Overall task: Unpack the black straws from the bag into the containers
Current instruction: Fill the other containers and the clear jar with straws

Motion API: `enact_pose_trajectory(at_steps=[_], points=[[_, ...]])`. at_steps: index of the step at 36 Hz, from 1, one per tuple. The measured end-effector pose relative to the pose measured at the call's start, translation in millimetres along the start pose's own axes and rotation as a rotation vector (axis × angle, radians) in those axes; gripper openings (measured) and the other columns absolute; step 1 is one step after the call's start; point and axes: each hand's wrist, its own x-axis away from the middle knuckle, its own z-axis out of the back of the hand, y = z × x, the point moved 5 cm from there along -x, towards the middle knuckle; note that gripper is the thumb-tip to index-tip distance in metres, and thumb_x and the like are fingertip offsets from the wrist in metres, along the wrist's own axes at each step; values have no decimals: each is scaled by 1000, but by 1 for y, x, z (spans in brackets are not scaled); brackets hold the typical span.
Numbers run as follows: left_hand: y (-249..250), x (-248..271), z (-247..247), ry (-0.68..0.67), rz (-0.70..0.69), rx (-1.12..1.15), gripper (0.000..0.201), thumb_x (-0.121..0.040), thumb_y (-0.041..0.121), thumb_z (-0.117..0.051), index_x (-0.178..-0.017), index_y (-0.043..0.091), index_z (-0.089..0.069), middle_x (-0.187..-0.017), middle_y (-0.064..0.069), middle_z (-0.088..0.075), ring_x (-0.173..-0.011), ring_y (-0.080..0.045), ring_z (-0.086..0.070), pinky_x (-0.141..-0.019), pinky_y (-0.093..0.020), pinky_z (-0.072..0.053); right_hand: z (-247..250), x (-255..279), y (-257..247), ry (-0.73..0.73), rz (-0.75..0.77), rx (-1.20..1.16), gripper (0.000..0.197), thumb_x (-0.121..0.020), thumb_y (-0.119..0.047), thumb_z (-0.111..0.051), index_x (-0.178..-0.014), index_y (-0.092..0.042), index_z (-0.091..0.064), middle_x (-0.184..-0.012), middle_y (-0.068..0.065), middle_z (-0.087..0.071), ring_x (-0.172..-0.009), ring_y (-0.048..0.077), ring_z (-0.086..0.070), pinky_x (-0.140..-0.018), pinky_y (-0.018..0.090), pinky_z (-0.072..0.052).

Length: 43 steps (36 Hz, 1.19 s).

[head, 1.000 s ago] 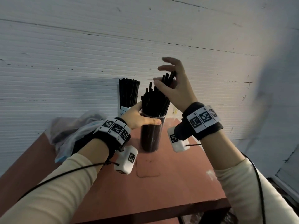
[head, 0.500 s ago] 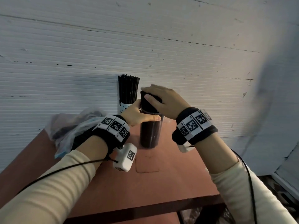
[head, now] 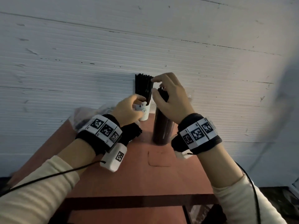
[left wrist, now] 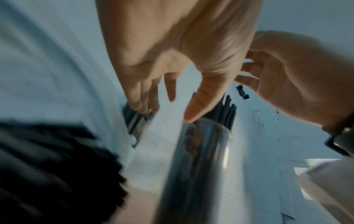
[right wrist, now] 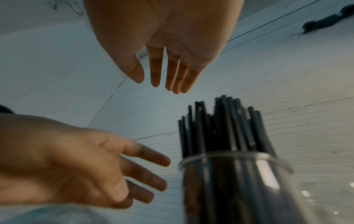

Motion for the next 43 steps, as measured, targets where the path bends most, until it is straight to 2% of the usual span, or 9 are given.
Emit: enact_pose_trajectory(at_steps=[4,8,12,16,20,26,30,35,43], points=[[-8,17,48,108,-23,-114,28,-80,3,-55,-93,25,-64,-96,10,-67,-90,-14,-65,-86,-26,-48,-32,8,-14,-48,-38,-30,16,-86,-23,-56,-94,-11,-63,-95,2,-54,-86,14,-52,-80,25,-44],[-27,34,77,77,51,-176,12,-69,25,-59,-80,30,-62,-87,7,-67,-79,-15,-64,-75,-25,-46,-75,17,-25,-316,-169,-68,14,-87,-22,-56,-84,-11,-64,-85,3,-61,-79,15,-54,-71,23,-40],[-44,48,85,-88,77,-221,17,-73,33,-71,-89,30,-65,-108,1,-64,-101,-16,-60,-90,-34,-47,-114,29,-39,-709,-256,26,27,-94,-24,-50,-101,-5,-68,-99,10,-68,-93,25,-61,-81,30,-47],[-51,55,81,-175,43,-153,19,-88,8,-67,-106,13,-66,-118,2,-61,-117,-10,-53,-95,-20,-44,-134,37,-57,-953,-162,155,35,-101,-28,-41,-132,-19,-55,-131,2,-58,-120,21,-51,-98,26,-35],[-57,53,82,-116,56,-205,22,-89,1,-59,-98,19,-67,-100,2,-61,-105,-10,-57,-75,-10,-40,-149,39,-57,-989,-152,229,41,-101,-32,-41,-141,-21,-45,-138,3,-53,-126,20,-47,-100,26,-32],[-56,47,92,57,106,-246,29,-86,14,-60,-74,40,-65,-88,7,-71,-94,-16,-65,-90,-40,-51,-163,40,-45,-1031,-207,212,49,-99,-33,-45,-147,-26,-36,-150,1,-39,-140,21,-32,-114,31,-20],[-45,48,92,88,98,-224,29,-89,10,-58,-80,36,-64,-96,-4,-72,-95,-22,-66,-87,-40,-53,-166,41,-45,-1069,-229,182,47,-100,-27,-44,-146,-30,-36,-151,1,-37,-140,21,-31,-114,34,-20],[-45,49,93,71,106,-208,26,-91,10,-57,-93,34,-67,-98,4,-70,-95,-20,-66,-77,-31,-53,-168,40,-49,-1113,-222,198,43,-99,-22,-46,-142,-26,-45,-145,1,-46,-135,22,-38,-112,35,-26],[-54,51,94,45,119,-168,21,-91,14,-59,-99,30,-70,-102,6,-70,-100,-12,-64,-92,-36,-52,-165,35,-41,-953,-303,164,43,-87,-11,-62,-130,-14,-57,-130,7,-58,-122,24,-51,-98,28,-38]])
